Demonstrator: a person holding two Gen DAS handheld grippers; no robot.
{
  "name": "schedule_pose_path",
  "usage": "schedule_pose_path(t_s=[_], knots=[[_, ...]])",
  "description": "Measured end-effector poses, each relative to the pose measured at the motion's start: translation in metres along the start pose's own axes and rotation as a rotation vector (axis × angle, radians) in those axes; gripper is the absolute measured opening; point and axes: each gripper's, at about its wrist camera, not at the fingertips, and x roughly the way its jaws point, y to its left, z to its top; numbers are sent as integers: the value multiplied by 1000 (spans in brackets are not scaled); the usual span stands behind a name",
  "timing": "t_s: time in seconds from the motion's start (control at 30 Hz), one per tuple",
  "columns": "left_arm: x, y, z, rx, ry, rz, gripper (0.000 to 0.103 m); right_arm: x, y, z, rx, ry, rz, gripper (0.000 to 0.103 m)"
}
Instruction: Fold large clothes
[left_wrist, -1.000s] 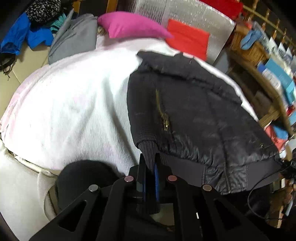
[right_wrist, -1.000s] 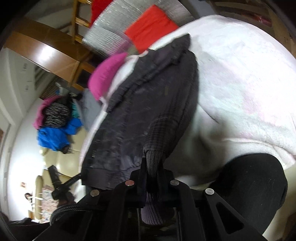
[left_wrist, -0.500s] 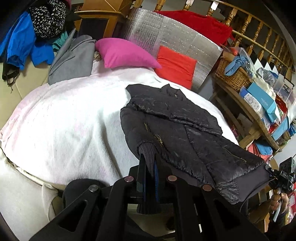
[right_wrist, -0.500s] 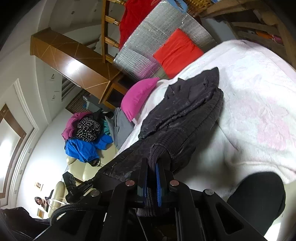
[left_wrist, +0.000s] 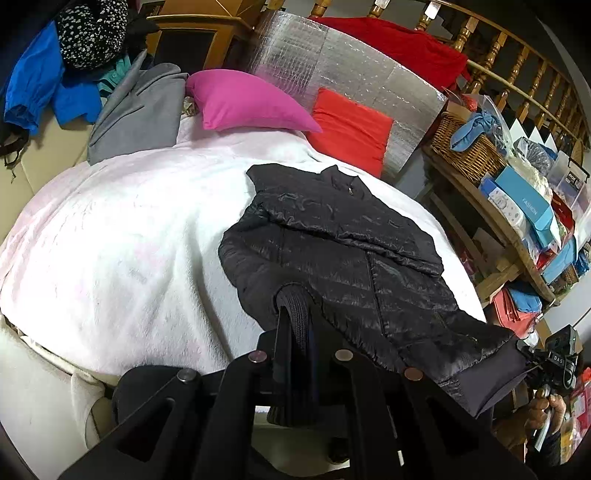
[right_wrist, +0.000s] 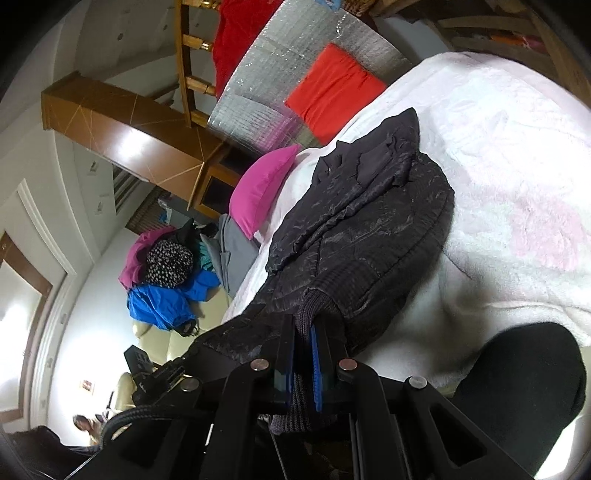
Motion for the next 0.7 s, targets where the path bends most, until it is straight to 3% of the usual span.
schedule_pose_path(t_s=[0.7], knots=[[26, -10, 78, -11, -107, -19, 8, 20, 15, 76, -9, -140, 123, 8]])
